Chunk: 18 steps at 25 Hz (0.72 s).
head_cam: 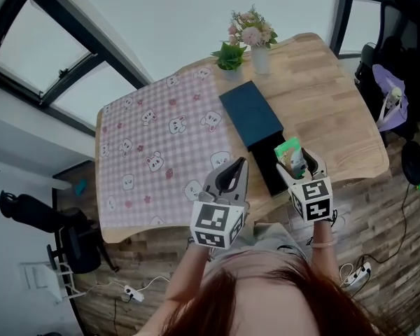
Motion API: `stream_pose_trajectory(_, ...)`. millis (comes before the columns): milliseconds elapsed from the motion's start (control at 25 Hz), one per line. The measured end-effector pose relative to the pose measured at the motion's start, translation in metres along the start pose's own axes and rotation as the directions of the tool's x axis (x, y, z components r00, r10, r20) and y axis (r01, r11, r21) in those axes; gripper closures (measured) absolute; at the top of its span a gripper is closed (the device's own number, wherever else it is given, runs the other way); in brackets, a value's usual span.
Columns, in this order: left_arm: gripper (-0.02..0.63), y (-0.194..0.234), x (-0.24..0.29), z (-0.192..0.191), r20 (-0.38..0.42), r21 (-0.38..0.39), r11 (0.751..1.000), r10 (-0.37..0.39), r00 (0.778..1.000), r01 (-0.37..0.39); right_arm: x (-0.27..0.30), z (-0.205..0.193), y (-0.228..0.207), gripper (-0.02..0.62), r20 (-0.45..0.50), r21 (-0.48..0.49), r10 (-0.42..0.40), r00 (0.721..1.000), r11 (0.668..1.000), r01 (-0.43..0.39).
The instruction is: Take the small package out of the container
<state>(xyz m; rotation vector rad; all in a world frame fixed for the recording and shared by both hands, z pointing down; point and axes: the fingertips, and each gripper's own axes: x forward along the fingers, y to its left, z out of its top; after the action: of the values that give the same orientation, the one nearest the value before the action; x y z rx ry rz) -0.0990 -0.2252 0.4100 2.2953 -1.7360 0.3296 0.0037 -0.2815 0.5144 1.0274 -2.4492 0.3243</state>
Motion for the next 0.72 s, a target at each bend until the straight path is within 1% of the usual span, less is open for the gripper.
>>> stream_pose_trajectory(80,0.592,-0.003,-0.004,0.003,0.007,0.016,1.000,0.004,1.000,-0.004,-0.006,0.006,0.000,0.272,0.033,0.003,-0.008,0.999,1.000,0.008)
stream_pose_trajectory(360,0.592,-0.003,-0.008,0.013,0.030,0.029,1.000,0.001,1.000,-0.002,-0.020,0.024,0.003,0.272,0.115,0.021,-0.032,0.993,0.999,0.029)
stream_pose_trajectory(560,0.592,0.000,-0.021,0.021,0.058,0.040,0.999,-0.006,0.998,0.004,-0.033,0.038,0.010,0.272,0.184,0.028,-0.056,0.981,0.998,0.052)
stream_pose_trajectory(720,0.592,0.008,-0.042,0.025,0.084,0.040,0.999,-0.003,0.996,0.000,-0.045,0.052,0.023,0.272,0.240,0.023,-0.081,0.967,0.997,0.078)
